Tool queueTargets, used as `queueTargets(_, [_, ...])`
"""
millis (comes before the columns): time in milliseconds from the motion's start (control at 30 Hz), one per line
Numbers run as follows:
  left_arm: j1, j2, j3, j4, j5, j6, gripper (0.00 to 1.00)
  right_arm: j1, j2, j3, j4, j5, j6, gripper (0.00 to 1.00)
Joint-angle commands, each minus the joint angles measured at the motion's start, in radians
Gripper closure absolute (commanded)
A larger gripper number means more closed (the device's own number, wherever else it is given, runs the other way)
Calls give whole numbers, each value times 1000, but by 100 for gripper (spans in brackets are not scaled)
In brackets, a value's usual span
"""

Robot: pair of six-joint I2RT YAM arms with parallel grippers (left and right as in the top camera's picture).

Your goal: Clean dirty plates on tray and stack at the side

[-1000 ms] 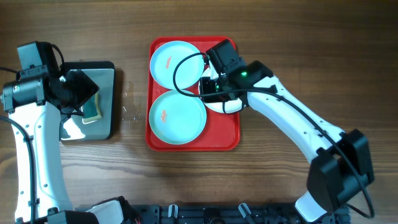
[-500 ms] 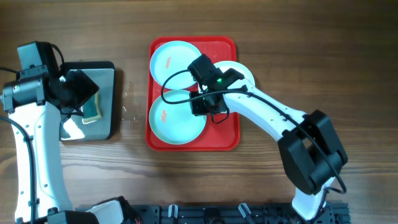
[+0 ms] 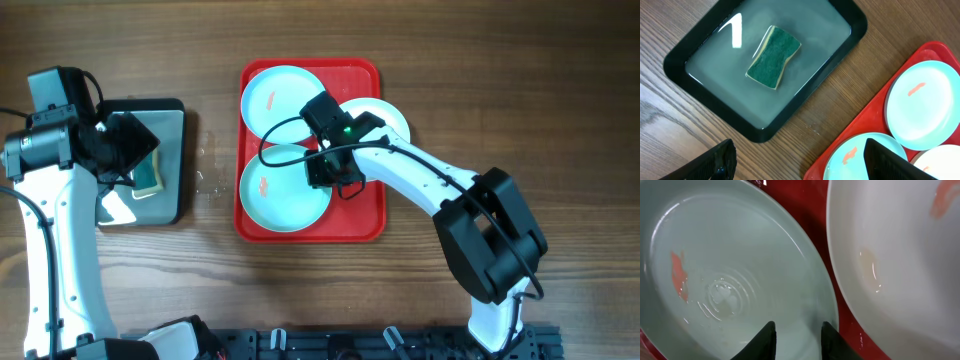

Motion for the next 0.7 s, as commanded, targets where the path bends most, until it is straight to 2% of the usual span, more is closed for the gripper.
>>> queueTargets(0, [5,7,12,-2,-13,-6,21,-5,17,9,0,18,14,70])
queueTargets(300, [5,7,12,-5,-13,-6,21,-26,2,50,-102,18,6,70])
queueTargets(500, [5,7,12,-10,-13,-6,21,-26,8,-5,-69,21,46,71])
queueTargets(667, [5,7,12,-12,-13,-6,20,-24,10,-23,-32,17,64,75])
